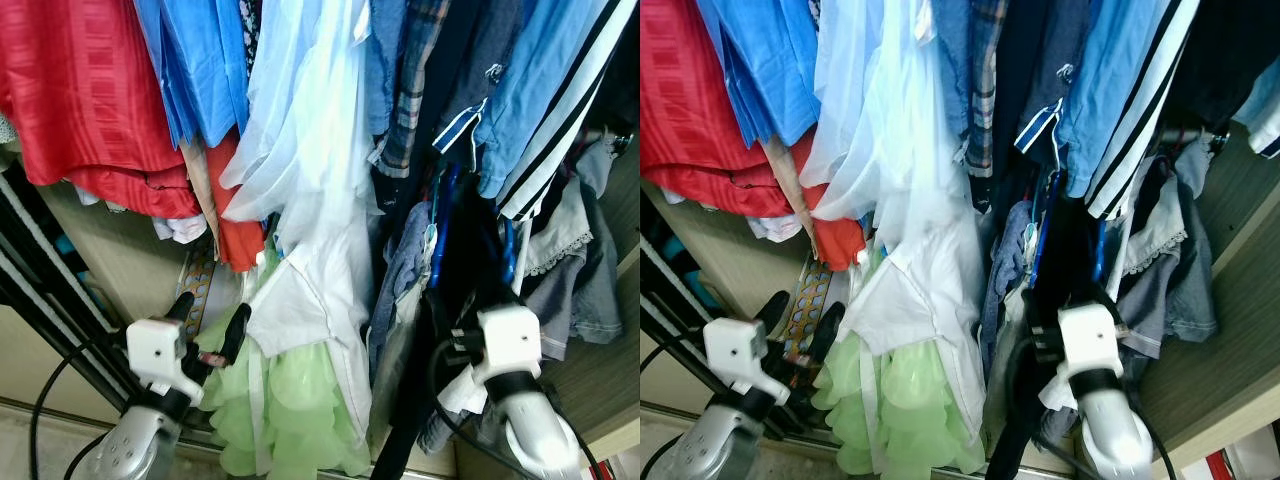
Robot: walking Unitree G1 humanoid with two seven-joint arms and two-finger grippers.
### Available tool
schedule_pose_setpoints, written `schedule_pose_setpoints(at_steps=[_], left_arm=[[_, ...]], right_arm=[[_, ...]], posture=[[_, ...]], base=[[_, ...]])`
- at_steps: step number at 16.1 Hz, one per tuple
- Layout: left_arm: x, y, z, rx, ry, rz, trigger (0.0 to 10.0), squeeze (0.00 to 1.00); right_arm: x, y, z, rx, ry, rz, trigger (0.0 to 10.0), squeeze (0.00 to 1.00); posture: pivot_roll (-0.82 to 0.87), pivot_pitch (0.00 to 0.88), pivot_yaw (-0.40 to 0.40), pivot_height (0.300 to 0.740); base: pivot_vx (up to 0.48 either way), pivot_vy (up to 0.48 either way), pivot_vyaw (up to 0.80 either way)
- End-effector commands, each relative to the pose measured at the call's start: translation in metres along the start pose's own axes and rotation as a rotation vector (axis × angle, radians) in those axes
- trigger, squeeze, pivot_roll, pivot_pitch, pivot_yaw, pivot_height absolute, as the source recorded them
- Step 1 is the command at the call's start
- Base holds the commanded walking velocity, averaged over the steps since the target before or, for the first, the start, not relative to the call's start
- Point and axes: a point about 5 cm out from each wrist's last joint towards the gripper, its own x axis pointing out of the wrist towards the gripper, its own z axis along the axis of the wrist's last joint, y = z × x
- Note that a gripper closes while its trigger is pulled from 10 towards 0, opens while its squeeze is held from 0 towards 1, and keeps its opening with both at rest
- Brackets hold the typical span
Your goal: Clean up the room
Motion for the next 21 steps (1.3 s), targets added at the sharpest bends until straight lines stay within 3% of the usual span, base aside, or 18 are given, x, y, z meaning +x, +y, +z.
schedule_pose_setpoints(at_steps=[1, 3, 5, 10, 11, 13, 16, 18, 21], left_arm=[[-0.007, 0.006, -0.02, -0.003, 0.096, 0.036, 10.0, 0.0], [-0.013, 0.009, -0.026, 0.007, 0.122, 0.056, 10.0, 0.0], [-0.012, 0.009, -0.023, -0.008, 0.116, 0.079, 10.0, 0.0], [-0.008, 0.017, -0.022, 0.014, 0.109, 0.08, 10.0, 0.0], [-0.01, 0.02, -0.021, 0.022, 0.111, 0.087, 10.0, 0.0], [-0.01, 0.02, -0.012, 0.021, 0.08, 0.093, 10.0, 0.0], [-0.016, 0.014, -0.002, 0.037, 0.069, 0.058, 10.0, 0.0], [-0.016, 0.017, 0.0, 0.056, 0.084, 0.049, 10.0, 0.0], [-0.005, 0.007, 0.011, 0.017, 0.05, 0.039, 10.0, 0.0]], right_arm=[[-0.011, 0.002, -0.025, 0.006, 0.114, 0.031, 10.0, 0.0], [-0.021, 0.002, -0.035, 0.047, 0.169, 0.026, 10.0, 0.0], [-0.026, 0.003, -0.035, 0.02, 0.168, 0.051, 10.0, 0.0], [-0.02, -0.004, -0.039, 0.028, 0.18, 0.037, 10.0, 0.0], [-0.02, -0.009, -0.04, 0.094, 0.206, -0.004, 10.0, 0.0], [-0.015, -0.013, -0.031, 0.143, 0.187, -0.039, 10.0, 0.0], [-0.029, -0.006, -0.023, 0.091, 0.168, -0.022, 10.0, 0.0], [-0.029, -0.003, -0.018, 0.095, 0.154, -0.025, 10.0, 0.0], [-0.007, 0.008, 0.008, 0.091, 0.052, 0.038, 10.0, 0.0]], posture=[[0.03, 0.0, 0.029, 0.74], [0.03, 0.001, 0.033, 0.74], [0.03, 0.0, 0.038, 0.74], [0.03, 0.003, 0.039, 0.74], [0.04, 0.008, 0.038, 0.74], [0.04, 0.02, 0.036, 0.74], [0.04, 0.038, 0.025, 0.74], [0.03, 0.049, 0.035, 0.74], [0.04, 0.085, 0.037, 0.74]], base=[[0.0, 0.0, 0.0], [0.0, 0.0, 0.0], [0.0, 0.0, 0.0], [0.0, 0.0, 0.0], [0.0, 0.0, 0.0], [0.0, 0.0, 0.0], [0.0, 0.0, 0.0], [0.0, 0.0, 0.0], [0.0, 0.0, 0.0]])
